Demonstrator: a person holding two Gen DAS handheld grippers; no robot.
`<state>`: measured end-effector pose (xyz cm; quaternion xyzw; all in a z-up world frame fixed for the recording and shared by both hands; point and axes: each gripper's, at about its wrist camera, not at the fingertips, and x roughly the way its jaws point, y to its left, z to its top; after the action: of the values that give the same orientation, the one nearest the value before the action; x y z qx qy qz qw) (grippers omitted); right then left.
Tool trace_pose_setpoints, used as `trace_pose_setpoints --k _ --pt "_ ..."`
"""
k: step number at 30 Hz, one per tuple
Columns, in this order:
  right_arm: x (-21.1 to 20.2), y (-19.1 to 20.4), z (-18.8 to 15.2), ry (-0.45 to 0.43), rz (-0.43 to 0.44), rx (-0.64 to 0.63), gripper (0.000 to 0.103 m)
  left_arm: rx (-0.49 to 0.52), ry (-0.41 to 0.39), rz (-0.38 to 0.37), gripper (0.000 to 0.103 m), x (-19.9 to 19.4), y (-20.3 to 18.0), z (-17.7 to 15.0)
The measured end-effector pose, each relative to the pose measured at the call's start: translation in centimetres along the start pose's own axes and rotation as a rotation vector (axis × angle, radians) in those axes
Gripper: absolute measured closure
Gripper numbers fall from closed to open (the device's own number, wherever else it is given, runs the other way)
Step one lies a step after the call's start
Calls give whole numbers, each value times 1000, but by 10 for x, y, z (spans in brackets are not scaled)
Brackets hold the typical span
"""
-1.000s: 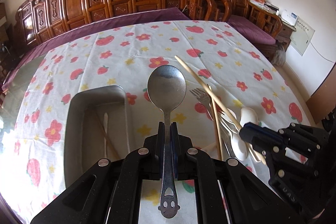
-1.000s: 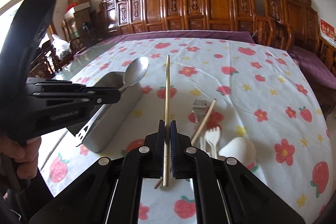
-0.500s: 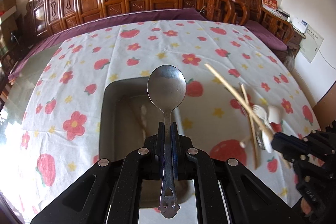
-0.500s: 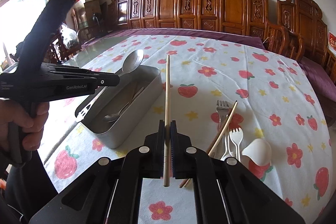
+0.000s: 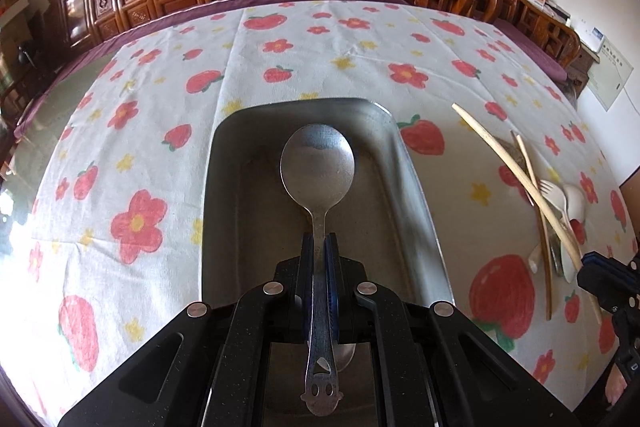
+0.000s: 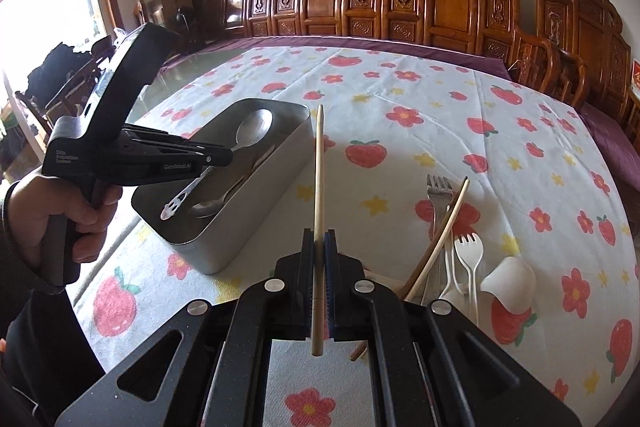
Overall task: Organize utensils
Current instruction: 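Lift the metal spoon with the left gripper and release it into the tray, then lower the wooden chopstick into the silver tray and open the right gripper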
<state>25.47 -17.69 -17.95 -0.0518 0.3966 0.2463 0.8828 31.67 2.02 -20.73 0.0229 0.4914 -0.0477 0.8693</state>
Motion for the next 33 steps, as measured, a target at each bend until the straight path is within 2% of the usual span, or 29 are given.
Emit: trace_pose_setpoints --k 5,10,20,27,33 --pt "2 -1 -1 7 -2 -1 97 -8 27 -10 98 8 1 -1" --pt "2 1 -2 8 3 -10 97 -16 8 -15 97 1 6 -2" --pt "-5 16 8 -21 16 -5 97 -39 -104 -8 97 -53 28 -19" --pt "8 42 28 -26 69 -1 97 -65 -146 -10 97 -75 39 -30" --pt "33 62 40 21 143 30 97 -93 -172 -13 97 -89 47 -38"
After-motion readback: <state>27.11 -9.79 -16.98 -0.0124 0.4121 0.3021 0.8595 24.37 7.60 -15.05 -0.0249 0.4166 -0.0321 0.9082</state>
